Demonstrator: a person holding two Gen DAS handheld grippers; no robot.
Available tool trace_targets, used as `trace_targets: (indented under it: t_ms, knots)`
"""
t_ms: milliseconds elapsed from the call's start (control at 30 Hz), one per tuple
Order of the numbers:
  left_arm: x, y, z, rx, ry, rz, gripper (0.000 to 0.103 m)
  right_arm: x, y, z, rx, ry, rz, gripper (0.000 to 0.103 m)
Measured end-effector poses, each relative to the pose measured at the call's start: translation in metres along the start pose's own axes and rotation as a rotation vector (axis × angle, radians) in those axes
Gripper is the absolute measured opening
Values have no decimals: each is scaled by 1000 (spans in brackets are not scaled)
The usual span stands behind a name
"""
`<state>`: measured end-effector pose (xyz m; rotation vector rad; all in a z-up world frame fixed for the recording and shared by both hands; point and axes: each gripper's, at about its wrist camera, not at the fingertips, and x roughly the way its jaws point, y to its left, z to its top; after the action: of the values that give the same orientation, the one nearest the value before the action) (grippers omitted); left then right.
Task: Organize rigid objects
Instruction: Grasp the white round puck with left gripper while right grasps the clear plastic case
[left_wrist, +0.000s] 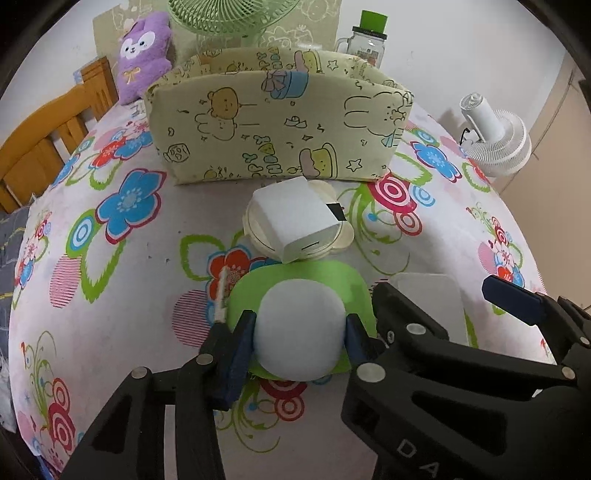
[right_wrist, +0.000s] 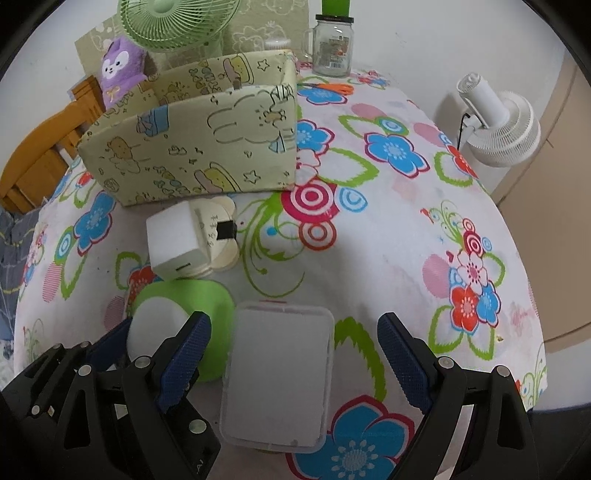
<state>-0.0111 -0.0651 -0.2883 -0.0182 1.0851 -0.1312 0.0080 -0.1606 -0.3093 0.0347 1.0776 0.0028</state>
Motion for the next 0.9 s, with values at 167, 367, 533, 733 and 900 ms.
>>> trace_targets:
  t_ms: [167,367,533,733,900]
  knots:
    - [1,-3,-2,17,-15,18,49,4,-5,-4,36,8,15,94]
    - [1,-1,0,0,-20,18,49,4,-6,-4,69,11,8,70]
    - [1,-2,1,-14,-17,20,49,4,0,1,18,13,-34,63]
    - [-12,2,9,-20,-42,23,49,-7,2,9,24,-14,-25,63]
    - [-25,4,22,-28,-70,27,49,-21,4,22,23,-45,-18,63]
